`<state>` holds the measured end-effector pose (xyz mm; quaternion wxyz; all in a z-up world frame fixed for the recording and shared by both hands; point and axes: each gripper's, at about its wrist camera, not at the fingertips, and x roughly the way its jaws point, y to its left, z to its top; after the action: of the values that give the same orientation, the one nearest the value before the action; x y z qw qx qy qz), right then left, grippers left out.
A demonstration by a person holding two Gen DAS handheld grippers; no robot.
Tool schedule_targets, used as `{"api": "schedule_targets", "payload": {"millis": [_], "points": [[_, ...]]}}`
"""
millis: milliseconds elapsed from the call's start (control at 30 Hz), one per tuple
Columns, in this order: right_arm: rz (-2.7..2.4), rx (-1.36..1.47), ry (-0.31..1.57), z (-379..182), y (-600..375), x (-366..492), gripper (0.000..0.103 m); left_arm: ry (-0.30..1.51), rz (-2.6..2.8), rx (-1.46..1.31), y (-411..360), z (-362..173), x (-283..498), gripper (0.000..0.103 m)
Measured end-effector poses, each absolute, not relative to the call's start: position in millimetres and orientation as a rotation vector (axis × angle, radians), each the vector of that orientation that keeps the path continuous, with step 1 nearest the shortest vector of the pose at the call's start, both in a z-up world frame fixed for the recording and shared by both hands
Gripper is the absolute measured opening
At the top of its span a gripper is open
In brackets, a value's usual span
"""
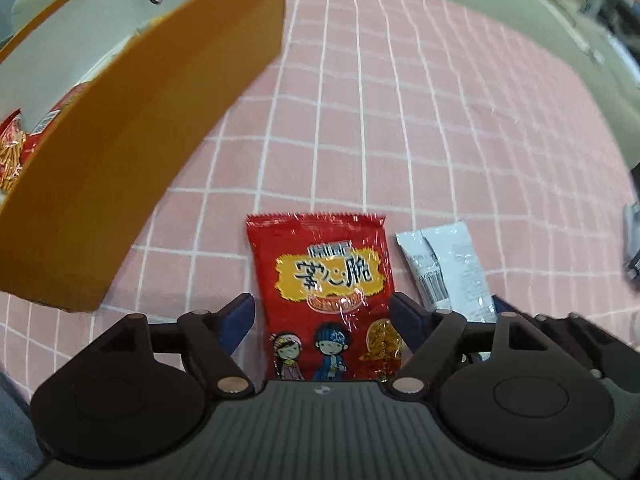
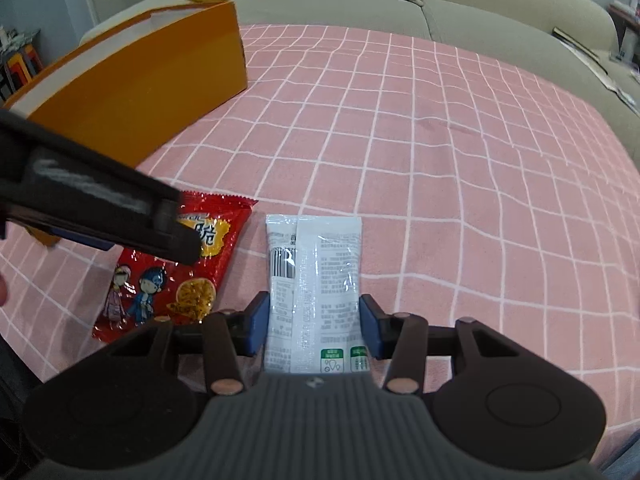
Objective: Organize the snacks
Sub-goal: 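Close the left gripper on the red chip bag while the right grasps the white bar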
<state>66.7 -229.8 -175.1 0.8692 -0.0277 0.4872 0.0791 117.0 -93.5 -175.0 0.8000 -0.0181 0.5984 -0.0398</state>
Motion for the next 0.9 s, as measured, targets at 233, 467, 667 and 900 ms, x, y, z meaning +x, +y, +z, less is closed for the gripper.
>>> {"api": "schedule_targets", "payload": {"millis": [233, 467, 667, 900], "points": [[0.178, -0.093, 1.032, -181.8, -220.9, 70.5, 0.047, 1.315, -0.042, 0.012, -104.0, -189.5, 119.6, 0.096], [0.186, -0.093, 1.026, -181.2, -220.8, 70.3, 0.048, 1.342, -0.077, 0.038, -118.4, -198.7, 122.1, 0.1], [0.188, -0.089, 1.024, -179.4, -222.9, 67.2, 0.049, 1.32, -0.106, 0.089, -123.2, -198.9, 117.1, 0.09], [0.185, -0.077, 1.022, -177.9, -223.2, 67.5, 0.046, 1.301, -0.129, 0.103, -118.1, -195.7, 112.2, 0.078]]}}
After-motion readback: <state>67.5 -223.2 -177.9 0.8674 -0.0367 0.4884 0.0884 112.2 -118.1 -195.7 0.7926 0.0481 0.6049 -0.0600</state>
